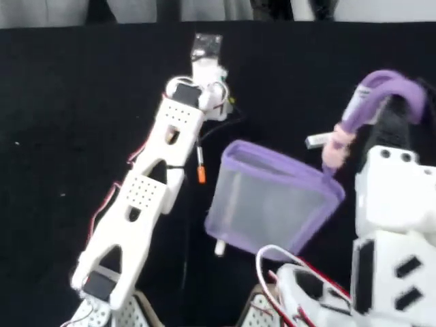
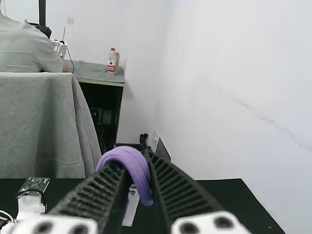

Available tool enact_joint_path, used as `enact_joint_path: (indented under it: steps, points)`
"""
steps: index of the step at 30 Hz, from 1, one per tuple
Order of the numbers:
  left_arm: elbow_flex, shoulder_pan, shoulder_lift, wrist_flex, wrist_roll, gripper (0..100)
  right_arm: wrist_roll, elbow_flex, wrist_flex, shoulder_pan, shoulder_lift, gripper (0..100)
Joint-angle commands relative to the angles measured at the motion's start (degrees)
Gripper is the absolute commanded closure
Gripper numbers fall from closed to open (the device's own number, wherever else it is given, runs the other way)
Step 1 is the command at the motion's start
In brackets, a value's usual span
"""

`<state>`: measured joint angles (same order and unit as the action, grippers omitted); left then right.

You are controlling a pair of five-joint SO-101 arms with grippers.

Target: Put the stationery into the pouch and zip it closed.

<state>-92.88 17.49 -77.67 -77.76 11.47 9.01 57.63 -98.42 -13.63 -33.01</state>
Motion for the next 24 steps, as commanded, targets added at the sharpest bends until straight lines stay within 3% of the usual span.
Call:
enact_joint_path:
  steps: [1, 11, 24]
  points:
    - [-2.51, 1.54, -0.97, 5.10, 0.70, 77, 0.44, 1.01, -0.09, -0.18, 0.40, 98.8]
    - [-2.42, 1.71, -1.76, 8.18, 0.53, 84, 0.44, 1.01, -0.09, -0.18, 0.40, 98.8]
    - [-2.07, 1.71, -1.85, 9.67, 0.62, 85, 0.44, 1.01, -0.18, -0.18, 0.40, 98.8]
